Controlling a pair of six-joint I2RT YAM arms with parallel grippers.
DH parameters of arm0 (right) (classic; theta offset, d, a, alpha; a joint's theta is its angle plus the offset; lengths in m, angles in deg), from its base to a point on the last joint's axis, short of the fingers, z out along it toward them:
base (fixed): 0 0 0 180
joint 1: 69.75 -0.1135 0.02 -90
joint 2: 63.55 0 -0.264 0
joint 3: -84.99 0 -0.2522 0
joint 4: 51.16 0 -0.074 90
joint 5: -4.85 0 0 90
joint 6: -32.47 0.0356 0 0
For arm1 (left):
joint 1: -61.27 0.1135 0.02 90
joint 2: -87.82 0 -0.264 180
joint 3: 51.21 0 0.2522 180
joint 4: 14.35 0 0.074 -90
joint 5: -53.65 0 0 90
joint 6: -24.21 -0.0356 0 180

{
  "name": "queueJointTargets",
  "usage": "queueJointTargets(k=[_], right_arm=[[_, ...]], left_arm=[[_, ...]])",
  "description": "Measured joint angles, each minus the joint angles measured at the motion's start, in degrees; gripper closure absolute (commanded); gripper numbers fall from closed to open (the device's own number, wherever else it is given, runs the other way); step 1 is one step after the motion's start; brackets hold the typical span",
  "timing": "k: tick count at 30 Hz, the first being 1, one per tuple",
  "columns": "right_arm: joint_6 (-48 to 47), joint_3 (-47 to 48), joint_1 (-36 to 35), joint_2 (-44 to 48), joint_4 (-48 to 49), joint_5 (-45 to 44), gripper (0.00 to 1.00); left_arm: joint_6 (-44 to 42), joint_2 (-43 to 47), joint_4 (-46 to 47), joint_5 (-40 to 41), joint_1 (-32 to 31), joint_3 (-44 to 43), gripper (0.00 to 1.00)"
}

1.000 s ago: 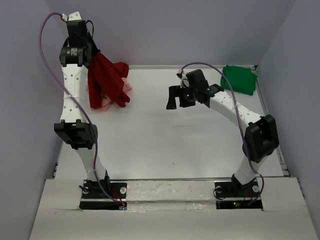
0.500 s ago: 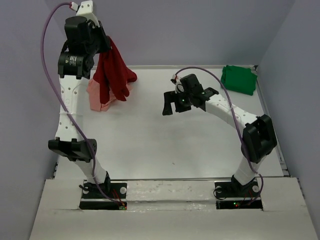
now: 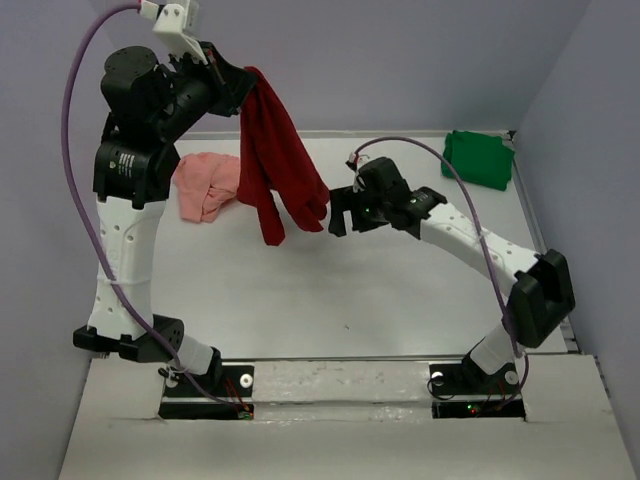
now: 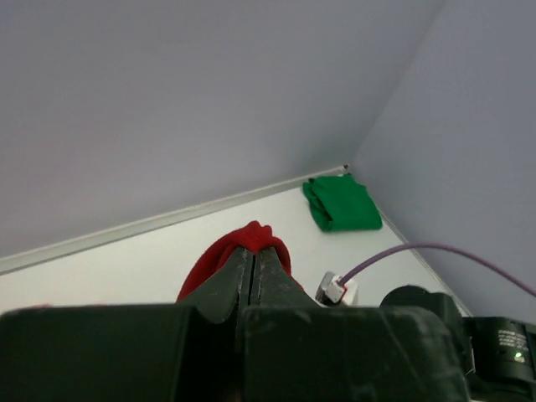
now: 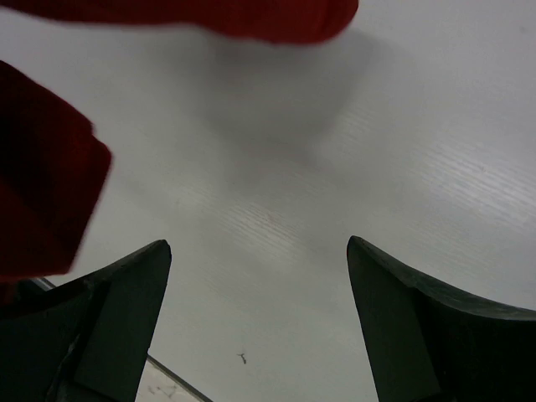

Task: Fold and stack the t-shirts
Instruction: Move the tshirt to the center of the board

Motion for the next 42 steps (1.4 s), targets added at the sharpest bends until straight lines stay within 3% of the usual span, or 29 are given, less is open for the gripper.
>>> queueJointTargets(k=[5, 8, 10, 11, 12, 21, 27, 35, 39, 42], right_arm=[[0.63, 4.07, -0.07, 11.52, -1.7, -8.2, 0.1], [0.96, 9.6, -0.07, 12.87, -4.11, -13.97, 0.23], [1.18, 11.85, -0.07, 12.98, -5.4, -19.02, 0.46], [1.49, 12.09, -0.07, 13.09, -6.03, -20.98, 0.83], [1.22, 12.44, -0.07, 13.14, -7.3, -23.15, 1.0], [-1.42, 19.65, -0.07, 13.73, -15.32, -39.67, 1.0], [-4.24, 24.06, -0.07, 17.66, -18.64, -48.02, 1.0], [-5.27, 26.97, -0.07, 21.64, -20.79, -51.95, 1.0], [-4.46, 25.0, -0.07, 21.05, -21.75, -51.74, 1.0], [-3.5, 23.43, -0.07, 20.13, -22.73, -51.15, 1.0]], left_arm=[[0.96, 0.59, -1.64, 1.31, -7.98, 3.26, 1.0], [1.33, 0.0, -3.19, 3.52, -13.92, 3.89, 1.0], [1.88, 0.0, -3.63, 4.5, -17.44, 5.07, 1.0], [2.12, 0.02, -3.69, 5.2, -19.06, 5.79, 1.0], [2.45, 0.0, -3.72, 6.88, -21.24, 6.86, 1.0], [4.02, -6.08, -6.27, 17.9, -36.68, 10.67, 1.0], [5.68, -9.2, -5.99, 21.27, -37.94, 14.73, 1.0], [6.49, -14.93, -5.88, 26.21, -41.7, 16.11, 1.0], [6.32, -15.89, -9.75, 30.84, -41.38, 12.52, 1.0], [5.84, -15.87, -12.74, 33.81, -40.76, 5.22, 1.0]])
